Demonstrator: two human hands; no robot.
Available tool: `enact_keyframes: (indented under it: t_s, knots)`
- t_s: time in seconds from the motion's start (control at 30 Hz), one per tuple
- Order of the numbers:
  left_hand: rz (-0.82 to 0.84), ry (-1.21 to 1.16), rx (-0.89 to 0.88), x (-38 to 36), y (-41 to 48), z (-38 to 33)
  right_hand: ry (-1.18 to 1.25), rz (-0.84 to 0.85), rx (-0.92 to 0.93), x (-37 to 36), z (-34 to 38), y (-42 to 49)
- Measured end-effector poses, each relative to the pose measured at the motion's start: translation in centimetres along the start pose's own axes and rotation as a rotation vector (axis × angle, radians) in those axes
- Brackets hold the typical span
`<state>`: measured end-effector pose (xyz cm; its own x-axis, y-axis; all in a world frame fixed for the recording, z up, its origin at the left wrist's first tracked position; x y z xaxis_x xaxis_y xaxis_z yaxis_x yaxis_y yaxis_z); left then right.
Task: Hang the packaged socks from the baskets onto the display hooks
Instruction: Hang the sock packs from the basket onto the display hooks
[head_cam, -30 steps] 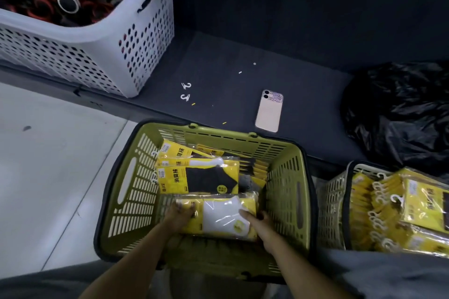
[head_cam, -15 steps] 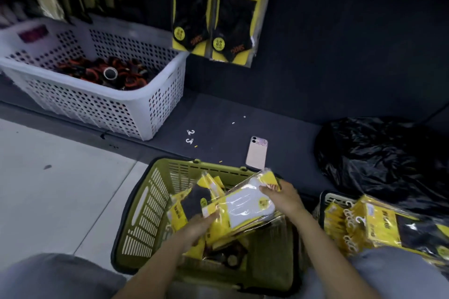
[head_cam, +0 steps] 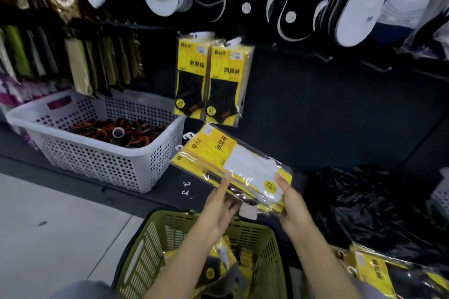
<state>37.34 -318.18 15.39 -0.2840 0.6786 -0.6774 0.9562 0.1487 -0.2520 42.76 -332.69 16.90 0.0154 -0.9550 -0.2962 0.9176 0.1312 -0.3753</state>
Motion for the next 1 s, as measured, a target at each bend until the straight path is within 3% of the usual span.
enact_keyframes:
  t_s: [0.07,0.17,0.33,0.43,0.57,0.7,1.0]
  knots:
    - [-0.024,0.005,-0.155,-0.9,0.6,-2.1,0.028,0.082,-0.030,-2.6,-1.1,-0.6]
    - [-0.192,0.044,-0.277,0.2,0.9,-5.5,-0.004,0.192,-0.004,-5.3,-0.9,-0.9]
    - [-0.366,0.295,-0.330,3.5,1.0,-11.6,-0.350,0.130,0.283,-8.0,4.3,0.4]
    - [-0.383,0.412,-0.384,4.2,1.1,-14.7,-0.463,0.201,0.429,-11.8,7.4,1.2]
    - [-0.396,0.550,-0.493,4.5,1.1,-18.2,-0.408,0.321,0.460,-16.8,9.2,2.1]
    - [-0.345,0.686,-0.607,4.3,0.6,-21.2,-0.346,0.310,0.459,-19.8,9.4,3.4]
    - [-0.494,0.697,-0.781,8.7,0.9,-28.7,-0.242,0.117,0.562,-25.0,12.6,7.5]
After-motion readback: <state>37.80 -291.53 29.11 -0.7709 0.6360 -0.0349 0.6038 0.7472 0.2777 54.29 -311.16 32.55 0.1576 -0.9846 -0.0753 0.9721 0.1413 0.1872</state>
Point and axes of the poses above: each hand's wrist, its own y-axis towards the middle knuckle, its own x-axis out of the back of the hand, z = x × y, the point moved 5 cm from there along y, towards the middle knuckle, and after that the axes turned 2 degrees about -x, right-handed, at the moved point
